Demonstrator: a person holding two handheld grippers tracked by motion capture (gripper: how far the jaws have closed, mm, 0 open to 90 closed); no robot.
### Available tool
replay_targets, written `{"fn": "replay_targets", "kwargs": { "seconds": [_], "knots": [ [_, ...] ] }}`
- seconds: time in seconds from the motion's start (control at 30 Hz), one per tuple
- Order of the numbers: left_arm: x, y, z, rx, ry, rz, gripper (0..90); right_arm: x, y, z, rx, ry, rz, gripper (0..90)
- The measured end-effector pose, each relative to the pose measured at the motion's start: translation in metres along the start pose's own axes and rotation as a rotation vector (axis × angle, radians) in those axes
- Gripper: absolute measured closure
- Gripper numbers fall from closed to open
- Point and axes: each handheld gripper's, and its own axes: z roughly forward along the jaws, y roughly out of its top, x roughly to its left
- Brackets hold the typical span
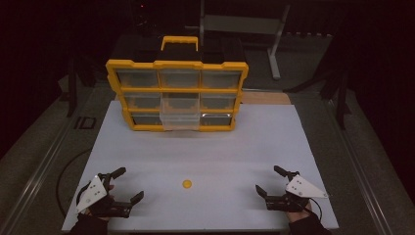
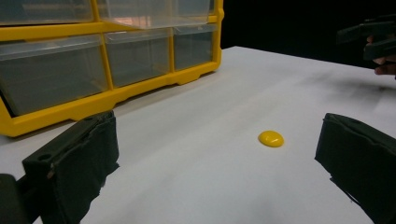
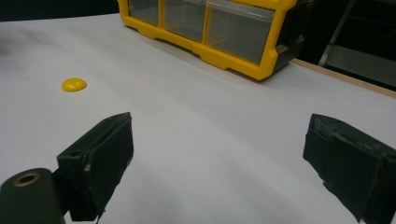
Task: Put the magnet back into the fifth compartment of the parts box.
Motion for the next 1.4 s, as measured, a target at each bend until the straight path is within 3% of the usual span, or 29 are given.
{"fn": "replay_targets", "kwargs": {
  "seconds": [0.47, 0.83, 1.4],
  "knots": [
    [-0.001, 0.004, 0.001, -0.001, -0.026, -0.011, 0.1, 0.000, 0.001, -0.001, -0.003, 0.003, 0.006, 8.7],
    [-0.001, 0.027, 0.001, -0.009, -0.051, -0.038, 0.0, 0.001, 0.001, -0.002, -0.005, -0.009, 0.015, 8.7],
    [0.002, 0.062, 0.011, 0.024, -0.088, -0.023, 0.0, 0.001, 0.002, -0.002, -0.013, 0.000, 0.024, 8.7]
  ]
}}
